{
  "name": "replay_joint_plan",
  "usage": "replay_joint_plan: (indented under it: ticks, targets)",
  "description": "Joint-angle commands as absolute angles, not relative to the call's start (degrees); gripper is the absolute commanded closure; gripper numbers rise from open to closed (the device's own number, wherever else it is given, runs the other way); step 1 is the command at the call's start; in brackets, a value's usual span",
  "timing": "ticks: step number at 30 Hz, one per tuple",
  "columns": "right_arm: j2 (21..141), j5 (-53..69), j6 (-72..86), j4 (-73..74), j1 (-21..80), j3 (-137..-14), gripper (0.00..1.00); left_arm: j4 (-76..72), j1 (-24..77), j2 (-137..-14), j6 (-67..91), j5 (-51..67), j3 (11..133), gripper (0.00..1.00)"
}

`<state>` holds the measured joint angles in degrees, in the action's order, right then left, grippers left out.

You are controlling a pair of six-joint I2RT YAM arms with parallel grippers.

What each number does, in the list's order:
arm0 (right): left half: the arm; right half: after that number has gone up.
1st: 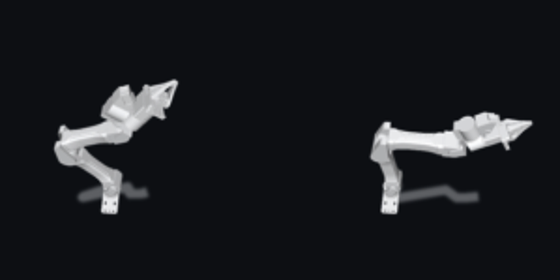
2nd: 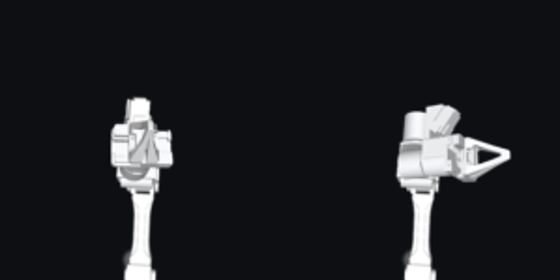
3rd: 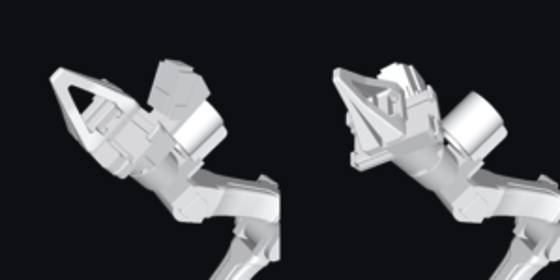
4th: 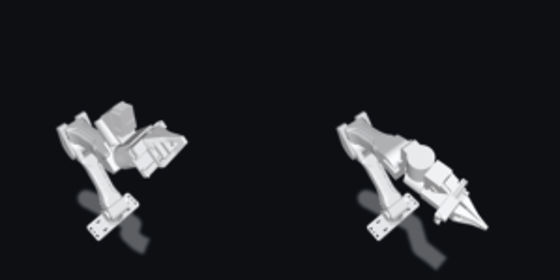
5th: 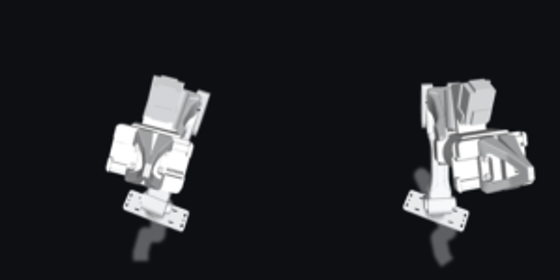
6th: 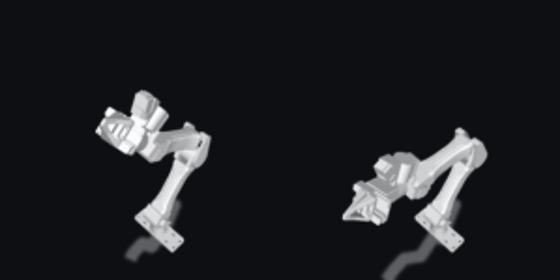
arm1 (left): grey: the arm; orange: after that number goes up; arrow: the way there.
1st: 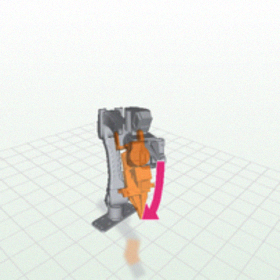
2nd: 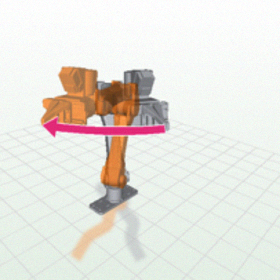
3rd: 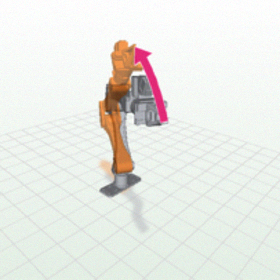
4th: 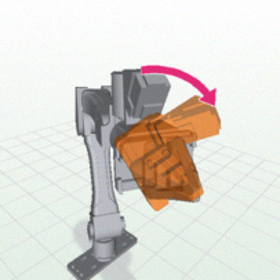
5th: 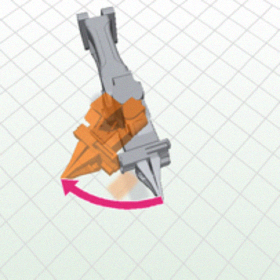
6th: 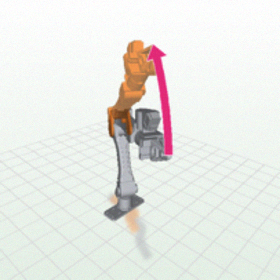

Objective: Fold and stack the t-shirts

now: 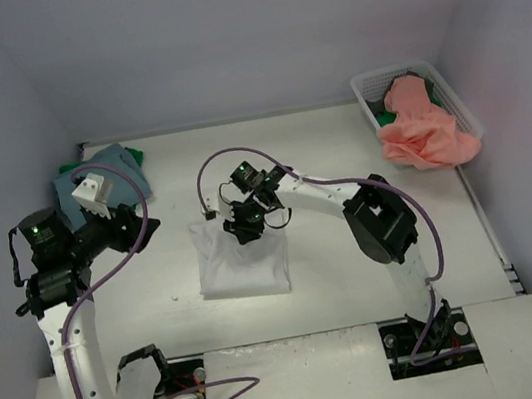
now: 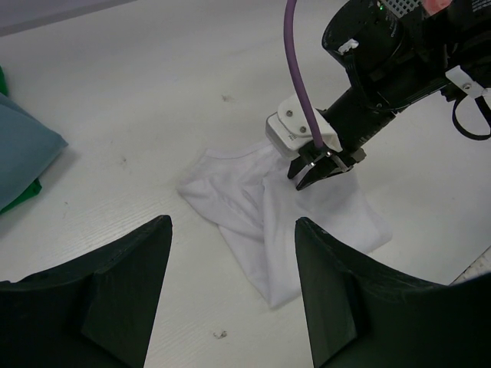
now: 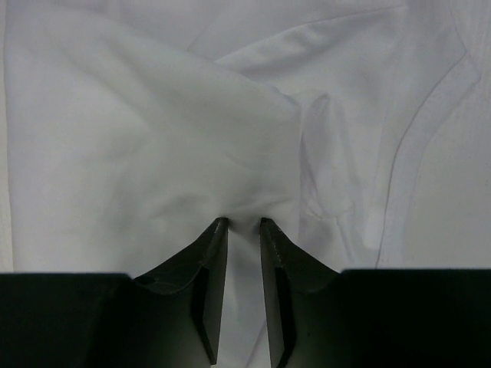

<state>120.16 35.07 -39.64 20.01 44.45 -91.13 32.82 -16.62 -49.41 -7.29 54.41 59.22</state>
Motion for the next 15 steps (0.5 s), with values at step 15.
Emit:
replay_joint_plan:
  ticks: [15]
  targets:
    - [125.87, 32.7, -35.95, 17.05, 46.49, -95.89, 0.8, 34.27, -16.79, -53.17, -10.9, 57.39, 63.81, 0.4]
